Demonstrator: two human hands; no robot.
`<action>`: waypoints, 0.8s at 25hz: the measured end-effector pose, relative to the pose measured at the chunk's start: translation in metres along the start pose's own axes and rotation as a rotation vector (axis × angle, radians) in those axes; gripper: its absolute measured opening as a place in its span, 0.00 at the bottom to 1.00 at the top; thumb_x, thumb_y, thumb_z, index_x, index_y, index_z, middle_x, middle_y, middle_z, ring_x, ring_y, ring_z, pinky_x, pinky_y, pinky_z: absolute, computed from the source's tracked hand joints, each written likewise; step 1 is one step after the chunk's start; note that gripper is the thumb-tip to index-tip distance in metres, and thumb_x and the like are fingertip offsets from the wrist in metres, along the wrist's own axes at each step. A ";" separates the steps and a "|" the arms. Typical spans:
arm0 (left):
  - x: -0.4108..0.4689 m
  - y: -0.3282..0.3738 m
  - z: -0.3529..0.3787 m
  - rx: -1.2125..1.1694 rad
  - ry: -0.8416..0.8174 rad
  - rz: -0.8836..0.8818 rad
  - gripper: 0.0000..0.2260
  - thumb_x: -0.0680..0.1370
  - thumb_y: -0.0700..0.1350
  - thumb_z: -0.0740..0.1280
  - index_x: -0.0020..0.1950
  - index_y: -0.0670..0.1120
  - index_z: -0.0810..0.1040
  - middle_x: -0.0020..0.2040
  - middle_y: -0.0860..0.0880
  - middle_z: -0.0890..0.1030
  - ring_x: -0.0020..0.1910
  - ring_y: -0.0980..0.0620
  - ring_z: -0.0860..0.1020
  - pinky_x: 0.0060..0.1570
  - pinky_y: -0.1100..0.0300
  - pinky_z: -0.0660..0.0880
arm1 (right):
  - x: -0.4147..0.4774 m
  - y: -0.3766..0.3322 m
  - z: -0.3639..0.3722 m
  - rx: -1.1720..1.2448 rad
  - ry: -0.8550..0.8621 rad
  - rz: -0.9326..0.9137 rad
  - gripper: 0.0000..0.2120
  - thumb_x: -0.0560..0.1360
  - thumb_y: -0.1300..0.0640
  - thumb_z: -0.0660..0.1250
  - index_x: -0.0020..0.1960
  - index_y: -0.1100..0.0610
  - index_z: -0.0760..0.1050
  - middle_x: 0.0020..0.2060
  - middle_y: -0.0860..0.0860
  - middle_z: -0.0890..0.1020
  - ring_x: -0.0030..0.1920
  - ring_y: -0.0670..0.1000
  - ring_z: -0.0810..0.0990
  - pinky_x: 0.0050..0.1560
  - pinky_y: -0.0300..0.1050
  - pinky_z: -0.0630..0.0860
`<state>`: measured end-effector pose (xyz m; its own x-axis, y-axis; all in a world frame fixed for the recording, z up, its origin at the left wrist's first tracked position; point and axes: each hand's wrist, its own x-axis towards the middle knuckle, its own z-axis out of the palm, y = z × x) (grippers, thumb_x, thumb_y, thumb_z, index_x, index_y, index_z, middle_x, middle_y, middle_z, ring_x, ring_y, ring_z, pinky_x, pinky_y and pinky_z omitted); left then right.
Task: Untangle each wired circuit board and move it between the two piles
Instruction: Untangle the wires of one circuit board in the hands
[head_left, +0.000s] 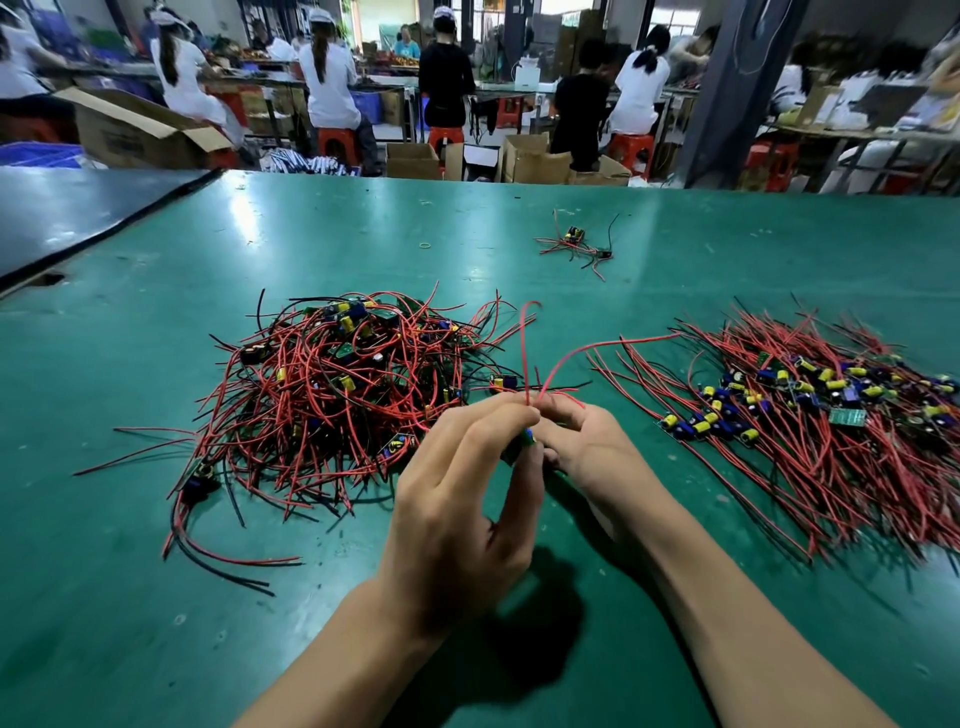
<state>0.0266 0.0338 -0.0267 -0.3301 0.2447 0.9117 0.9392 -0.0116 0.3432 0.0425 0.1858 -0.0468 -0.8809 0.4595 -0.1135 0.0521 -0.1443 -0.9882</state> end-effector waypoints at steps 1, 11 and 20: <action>0.000 0.003 0.000 -0.034 -0.010 -0.039 0.10 0.75 0.33 0.67 0.56 0.38 0.78 0.53 0.47 0.81 0.54 0.51 0.80 0.55 0.59 0.75 | 0.002 0.000 -0.001 0.011 0.015 0.008 0.07 0.79 0.61 0.69 0.56 0.57 0.82 0.47 0.58 0.83 0.45 0.56 0.78 0.49 0.49 0.76; 0.016 -0.013 -0.002 -0.894 0.102 -1.286 0.08 0.80 0.32 0.57 0.55 0.38 0.74 0.36 0.44 0.81 0.30 0.48 0.77 0.26 0.60 0.73 | -0.005 -0.013 -0.009 -0.183 -0.042 -0.181 0.13 0.79 0.52 0.69 0.42 0.60 0.82 0.23 0.42 0.73 0.23 0.40 0.64 0.26 0.34 0.61; 0.011 -0.017 -0.003 -0.973 -0.042 -1.363 0.11 0.79 0.31 0.63 0.61 0.32 0.71 0.39 0.38 0.81 0.32 0.47 0.81 0.34 0.60 0.81 | -0.015 -0.013 -0.008 -0.034 -0.161 -0.087 0.12 0.73 0.51 0.74 0.50 0.59 0.85 0.29 0.53 0.77 0.28 0.48 0.69 0.29 0.36 0.67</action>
<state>0.0071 0.0334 -0.0221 -0.7815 0.6053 -0.1513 -0.4226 -0.3350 0.8421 0.0592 0.1880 -0.0335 -0.9466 0.3221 -0.0117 -0.0145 -0.0789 -0.9968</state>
